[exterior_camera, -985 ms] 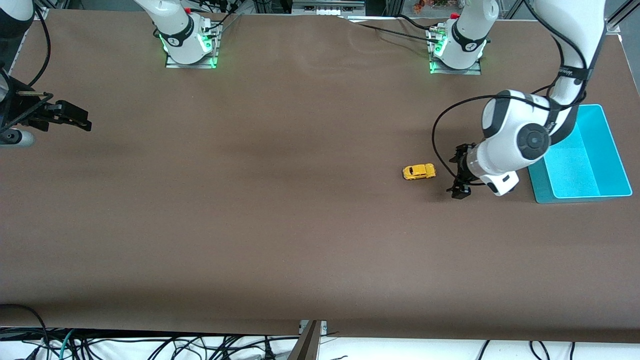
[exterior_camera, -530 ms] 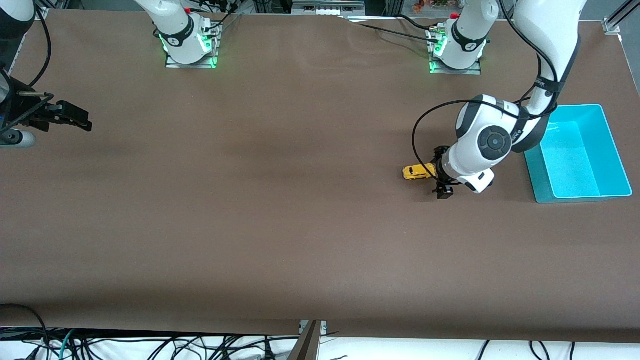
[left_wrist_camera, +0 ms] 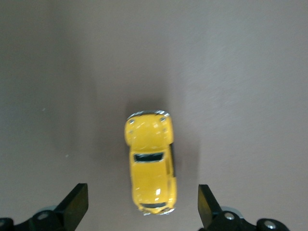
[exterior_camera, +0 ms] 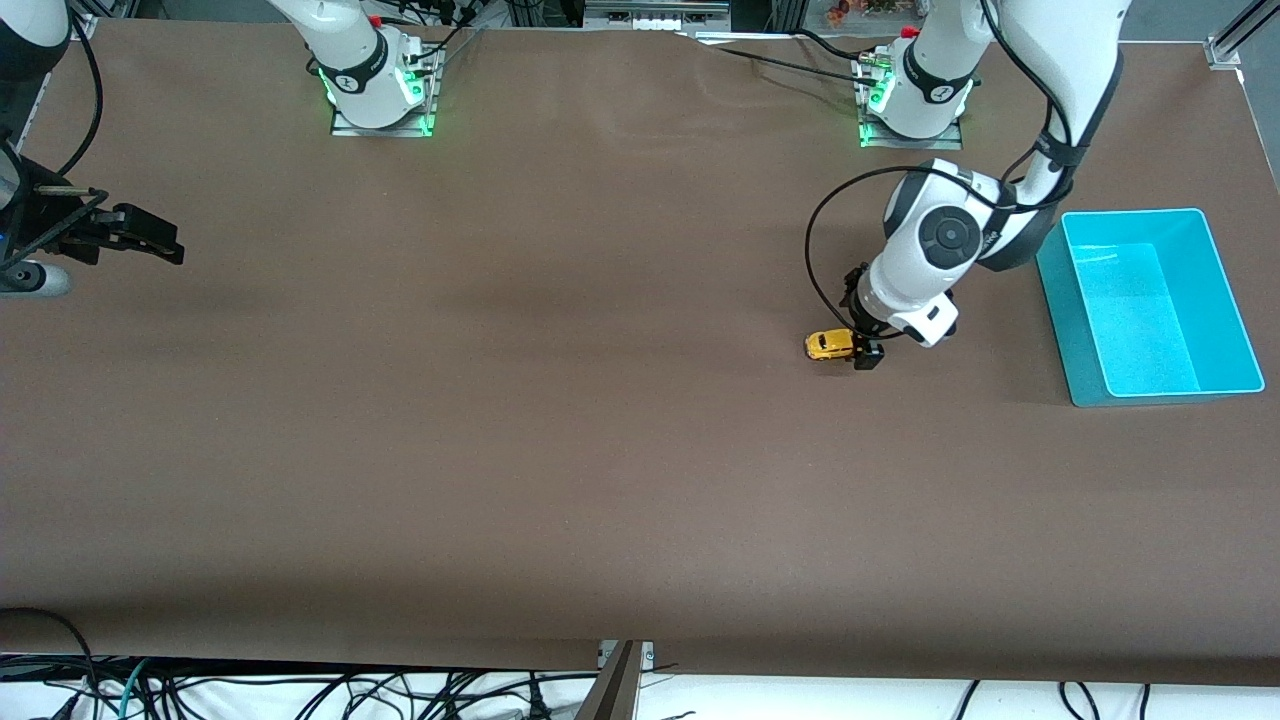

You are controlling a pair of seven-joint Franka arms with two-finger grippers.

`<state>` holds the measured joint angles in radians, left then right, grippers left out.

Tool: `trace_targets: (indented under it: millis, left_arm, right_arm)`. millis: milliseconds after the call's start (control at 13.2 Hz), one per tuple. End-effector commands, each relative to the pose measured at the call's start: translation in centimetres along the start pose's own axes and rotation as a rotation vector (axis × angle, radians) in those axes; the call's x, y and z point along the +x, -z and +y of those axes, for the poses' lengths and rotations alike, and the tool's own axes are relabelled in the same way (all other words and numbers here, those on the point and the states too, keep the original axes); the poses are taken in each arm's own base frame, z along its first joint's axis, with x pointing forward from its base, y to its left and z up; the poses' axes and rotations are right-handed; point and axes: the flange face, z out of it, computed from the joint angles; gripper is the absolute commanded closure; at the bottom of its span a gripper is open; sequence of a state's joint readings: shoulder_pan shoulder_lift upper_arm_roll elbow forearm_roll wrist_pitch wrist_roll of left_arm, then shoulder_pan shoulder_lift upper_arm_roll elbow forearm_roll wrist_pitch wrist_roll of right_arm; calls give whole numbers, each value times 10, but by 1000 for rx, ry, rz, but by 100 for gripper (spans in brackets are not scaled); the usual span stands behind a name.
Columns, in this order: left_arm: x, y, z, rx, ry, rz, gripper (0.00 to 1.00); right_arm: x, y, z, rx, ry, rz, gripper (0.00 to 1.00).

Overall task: Wind and store yellow beetle car
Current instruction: 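Lower the left gripper onto the yellow car and grasp it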

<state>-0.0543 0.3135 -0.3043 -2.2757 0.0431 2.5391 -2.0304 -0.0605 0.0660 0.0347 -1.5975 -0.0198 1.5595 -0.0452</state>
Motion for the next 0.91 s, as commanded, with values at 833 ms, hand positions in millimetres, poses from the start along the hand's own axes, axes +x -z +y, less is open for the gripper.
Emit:
trace_targets:
  millis: [833]
  left_arm:
    - [17, -26, 3, -64, 44, 96, 12]
  right_arm:
    - [0, 5, 2, -12, -9, 15, 0]
